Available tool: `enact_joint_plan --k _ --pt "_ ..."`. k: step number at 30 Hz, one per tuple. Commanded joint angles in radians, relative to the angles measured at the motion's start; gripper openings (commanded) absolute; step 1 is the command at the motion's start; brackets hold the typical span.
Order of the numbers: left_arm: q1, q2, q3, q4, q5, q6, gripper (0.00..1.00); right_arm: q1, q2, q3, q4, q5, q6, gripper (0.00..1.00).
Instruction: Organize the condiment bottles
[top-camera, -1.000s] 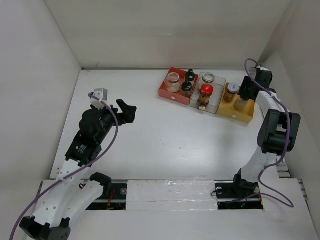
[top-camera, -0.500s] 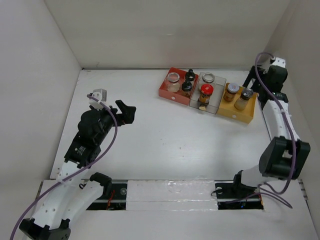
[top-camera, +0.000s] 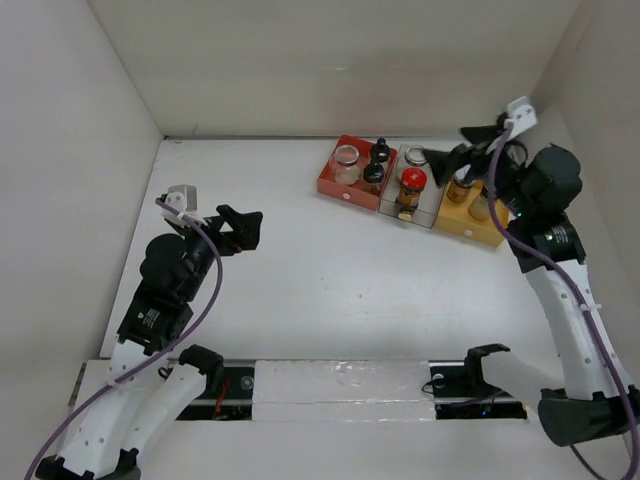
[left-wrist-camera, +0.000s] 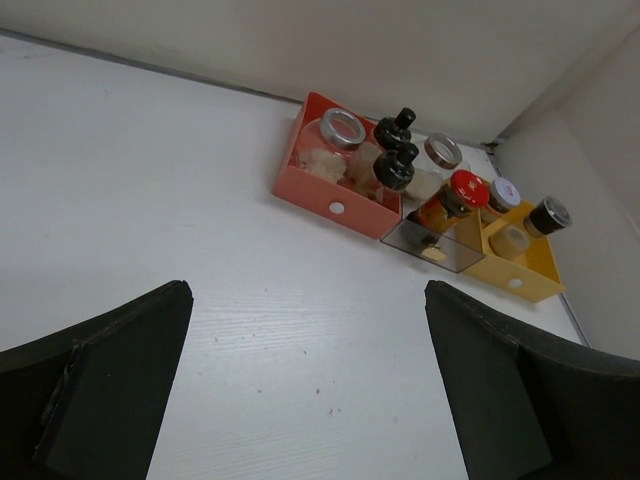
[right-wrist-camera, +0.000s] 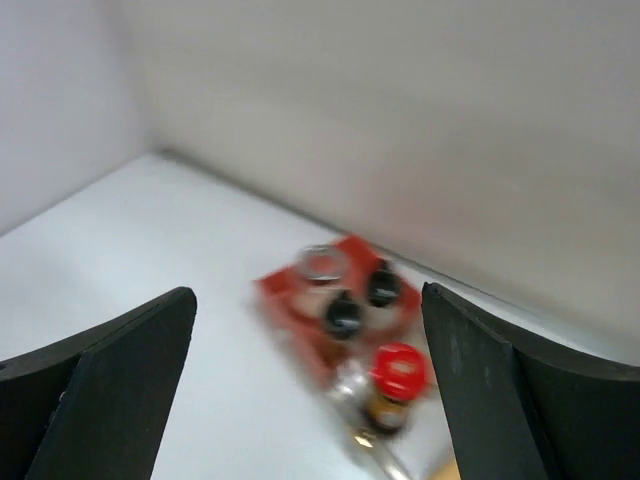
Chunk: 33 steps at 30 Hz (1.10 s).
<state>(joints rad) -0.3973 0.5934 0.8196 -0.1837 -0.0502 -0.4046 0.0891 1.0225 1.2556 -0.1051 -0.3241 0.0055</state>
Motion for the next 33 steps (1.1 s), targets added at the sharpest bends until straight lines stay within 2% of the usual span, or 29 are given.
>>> enact_joint_plan --k 1,2,3,5,6,9,10,13,19,26,33 --pt "0.003 -0.032 0.041 0.039 -0.036 -0.013 0.99 0.171 -0.001 0.025 0.053 -0.3 -0.085 1.0" --pt "0.012 -0.041 0.041 0.039 -0.036 -0.013 0.99 0.234 -0.001 0.01 0.053 -0.334 -0.096 1.0" --pt "0.012 -0.05 0.03 0.039 -0.036 -0.013 0.99 0.371 0.011 -0.014 0.053 -0.334 -0.108 1.0" --pt "0.023 -0.05 0.03 0.049 -0.036 -0.023 0.99 0.508 0.042 -0.048 0.062 -0.348 -0.143 1.0" --pt "0.023 -0.05 0.03 0.049 -0.036 -0.023 0.99 0.643 0.06 -0.067 0.062 -0.348 -0.157 1.0" --pt "0.032 -0.05 0.03 0.049 -0.036 -0.033 0.99 0.828 0.149 -0.114 0.042 -0.229 -0.24 1.0" --pt "0.032 -0.05 0.03 0.049 -0.036 -0.033 0.99 0.922 0.174 -0.125 0.042 -0.126 -0.249 1.0" --pt "0.032 -0.05 0.03 0.049 -0.045 -0.033 0.99 1.015 0.266 -0.136 0.059 0.0 -0.26 1.0" --pt "0.032 -0.05 0.03 0.049 -0.045 -0.033 0.99 1.035 0.347 -0.18 0.154 0.094 -0.242 1.0" --pt "0.032 -0.05 0.03 0.039 -0.045 -0.033 0.99 1.035 0.422 -0.19 0.154 0.126 -0.242 1.0" --pt "0.032 -0.05 0.021 0.05 -0.02 -0.013 0.99 1.026 0.377 -0.19 0.154 0.166 -0.26 1.0"
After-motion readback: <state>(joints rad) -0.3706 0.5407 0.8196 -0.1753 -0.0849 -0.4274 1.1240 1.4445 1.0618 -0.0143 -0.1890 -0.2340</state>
